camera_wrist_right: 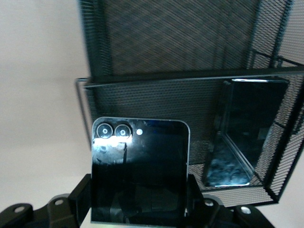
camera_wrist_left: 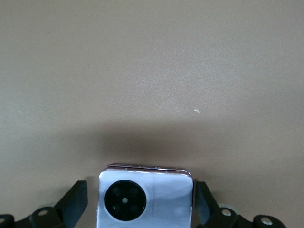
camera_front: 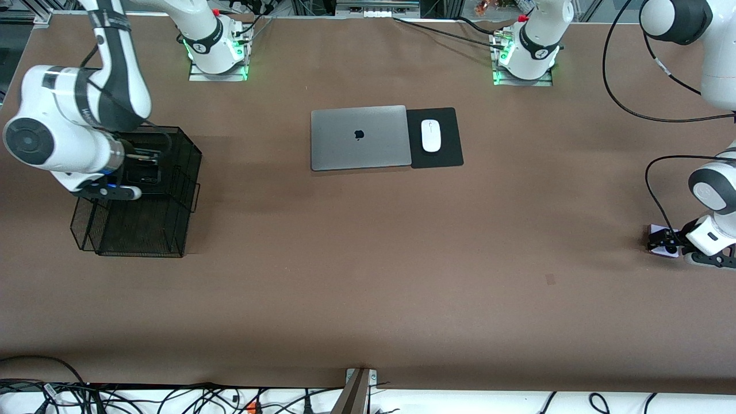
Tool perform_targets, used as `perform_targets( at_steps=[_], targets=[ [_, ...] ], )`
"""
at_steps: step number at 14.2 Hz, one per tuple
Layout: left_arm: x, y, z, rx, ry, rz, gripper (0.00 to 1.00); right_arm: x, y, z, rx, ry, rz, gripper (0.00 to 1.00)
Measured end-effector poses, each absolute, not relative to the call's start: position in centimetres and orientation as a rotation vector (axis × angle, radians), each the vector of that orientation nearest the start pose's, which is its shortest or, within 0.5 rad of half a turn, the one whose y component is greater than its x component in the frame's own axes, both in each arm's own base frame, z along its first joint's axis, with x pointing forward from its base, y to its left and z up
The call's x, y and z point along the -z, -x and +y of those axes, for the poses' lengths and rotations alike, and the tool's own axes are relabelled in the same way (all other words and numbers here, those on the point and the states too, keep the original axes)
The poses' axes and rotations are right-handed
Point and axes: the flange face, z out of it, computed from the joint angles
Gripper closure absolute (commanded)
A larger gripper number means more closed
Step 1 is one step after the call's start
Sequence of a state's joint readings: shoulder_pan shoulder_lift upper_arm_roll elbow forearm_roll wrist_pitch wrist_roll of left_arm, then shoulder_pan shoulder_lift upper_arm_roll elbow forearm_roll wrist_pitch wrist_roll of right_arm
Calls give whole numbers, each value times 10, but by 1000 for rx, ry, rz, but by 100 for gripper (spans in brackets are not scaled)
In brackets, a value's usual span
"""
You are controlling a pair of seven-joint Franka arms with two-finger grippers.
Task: Place phones with both arms
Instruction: 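Carry the flip phone into the basket while the left gripper grasps the white phone, then release the flip phone in the basket while the left gripper lifts the white phone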
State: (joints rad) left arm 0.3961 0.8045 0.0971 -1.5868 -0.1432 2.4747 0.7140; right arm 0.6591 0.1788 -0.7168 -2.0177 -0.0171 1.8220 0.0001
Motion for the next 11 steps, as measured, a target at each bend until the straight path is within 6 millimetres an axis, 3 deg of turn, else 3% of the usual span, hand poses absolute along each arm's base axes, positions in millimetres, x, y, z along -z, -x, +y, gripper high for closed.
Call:
perform_targets(
  at_steps=[5, 9, 11],
  targets=[
    [-165, -624, 322, 125, 3108, 229, 0, -350, -525, -48, -553, 3200, 156, 92],
    [-163, -623, 322, 122, 3110, 228, 43, -334, -519, -49, -526, 3205, 155, 92],
    [-165, -624, 322, 124, 3109, 228, 60, -332, -519, -49, -516, 3207, 154, 91]
  ],
)
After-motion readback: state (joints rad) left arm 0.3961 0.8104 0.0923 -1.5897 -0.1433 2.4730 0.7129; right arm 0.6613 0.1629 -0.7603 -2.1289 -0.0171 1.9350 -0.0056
